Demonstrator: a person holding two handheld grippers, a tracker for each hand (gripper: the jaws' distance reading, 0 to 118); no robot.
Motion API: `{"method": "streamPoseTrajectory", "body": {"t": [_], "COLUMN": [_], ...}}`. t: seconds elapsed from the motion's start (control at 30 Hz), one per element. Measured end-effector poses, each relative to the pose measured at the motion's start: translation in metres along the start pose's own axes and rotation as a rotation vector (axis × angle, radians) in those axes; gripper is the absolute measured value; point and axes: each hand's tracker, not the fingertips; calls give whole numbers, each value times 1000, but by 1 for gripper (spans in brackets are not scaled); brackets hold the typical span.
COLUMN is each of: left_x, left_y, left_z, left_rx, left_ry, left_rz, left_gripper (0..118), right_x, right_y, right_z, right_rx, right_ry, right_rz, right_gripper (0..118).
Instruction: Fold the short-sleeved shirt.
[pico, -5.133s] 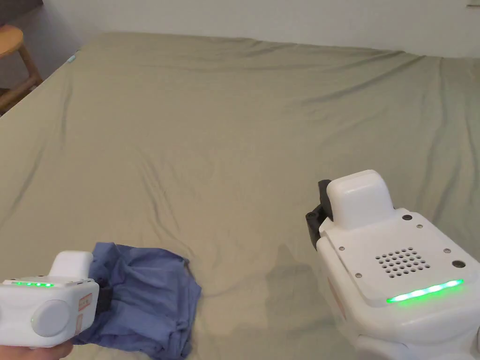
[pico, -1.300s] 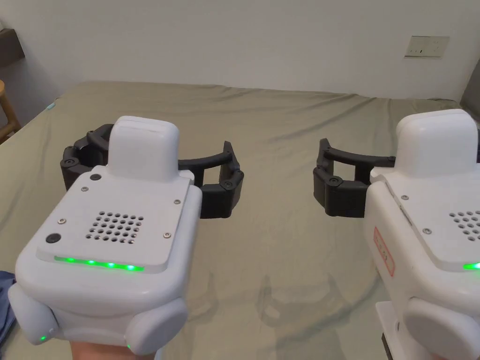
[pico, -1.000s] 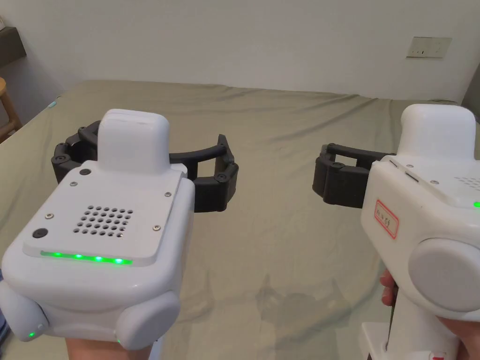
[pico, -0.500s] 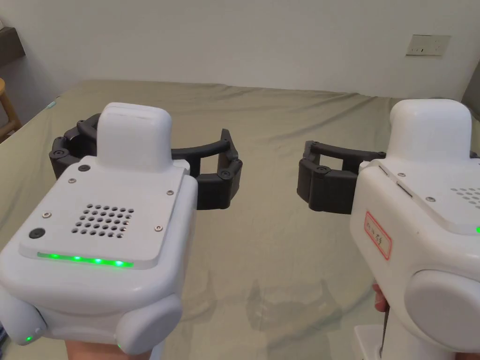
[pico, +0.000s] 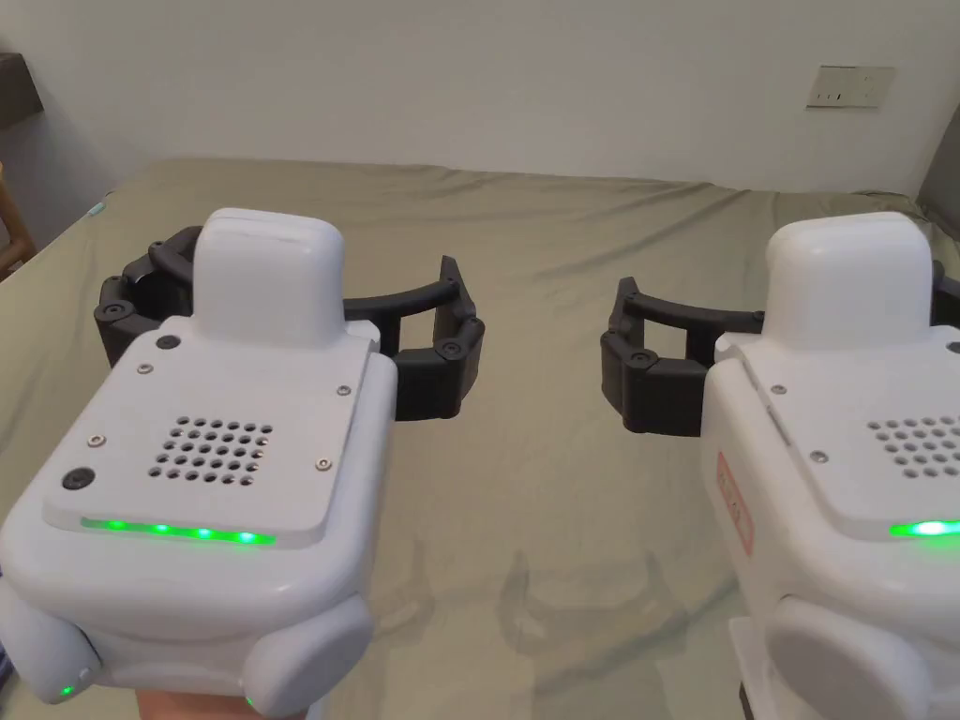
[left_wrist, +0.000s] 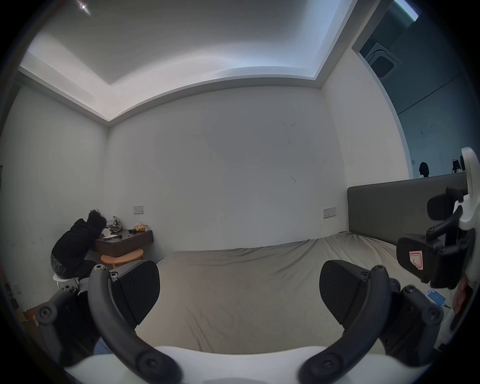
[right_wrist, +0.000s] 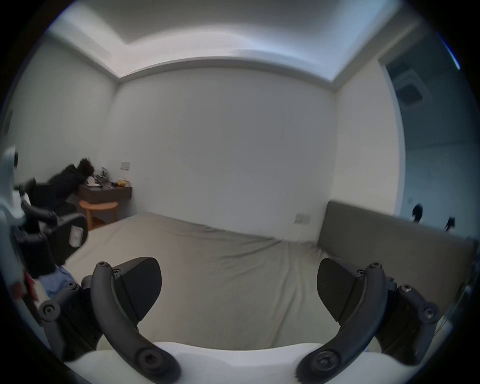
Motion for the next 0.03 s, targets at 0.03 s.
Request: {"method": "streamPoseTrajectory", "body": {"t": [0.03], "left_x": [0], "left_y": [0], "left_z": [1], "left_rx": [4], "left_ry": [4], "left_rz": [-2], "left_gripper": [118], "right_x": [-3], "right_y": [-2], "right_z": [0], "right_rx": [-1], "right_ry": [-27], "right_rz": [36], "right_gripper": [118]}}
